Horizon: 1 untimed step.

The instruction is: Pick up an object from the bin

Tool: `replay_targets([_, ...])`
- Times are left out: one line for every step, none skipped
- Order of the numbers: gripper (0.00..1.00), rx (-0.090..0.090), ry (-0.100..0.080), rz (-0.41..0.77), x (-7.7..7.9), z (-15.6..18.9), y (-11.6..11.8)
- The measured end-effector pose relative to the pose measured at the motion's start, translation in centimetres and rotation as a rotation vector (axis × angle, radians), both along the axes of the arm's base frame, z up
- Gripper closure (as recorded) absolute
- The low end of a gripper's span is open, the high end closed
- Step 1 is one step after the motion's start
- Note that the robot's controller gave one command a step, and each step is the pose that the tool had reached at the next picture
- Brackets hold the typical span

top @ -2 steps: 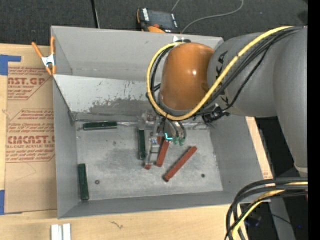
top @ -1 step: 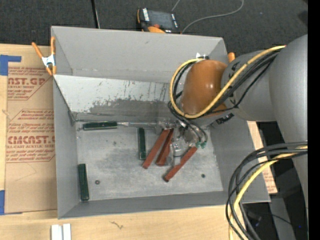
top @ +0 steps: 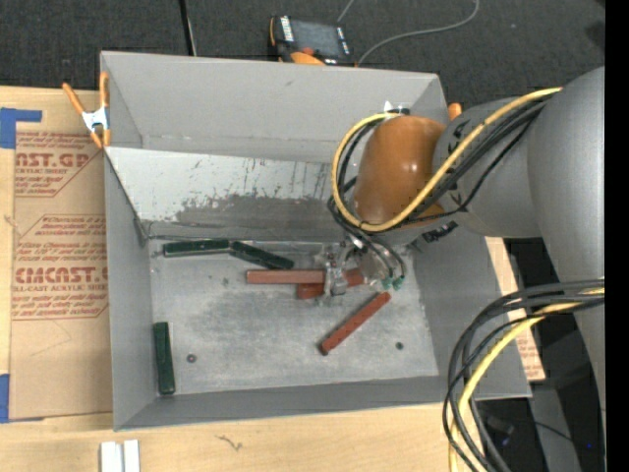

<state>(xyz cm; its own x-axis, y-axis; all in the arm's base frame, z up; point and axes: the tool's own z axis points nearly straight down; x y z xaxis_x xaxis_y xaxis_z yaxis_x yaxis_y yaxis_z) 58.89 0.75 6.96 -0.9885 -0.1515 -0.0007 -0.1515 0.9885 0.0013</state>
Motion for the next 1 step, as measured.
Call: replay_targets([1.0,-0.002,-0.01,-0.035,-2.7,21.29,-0.95])
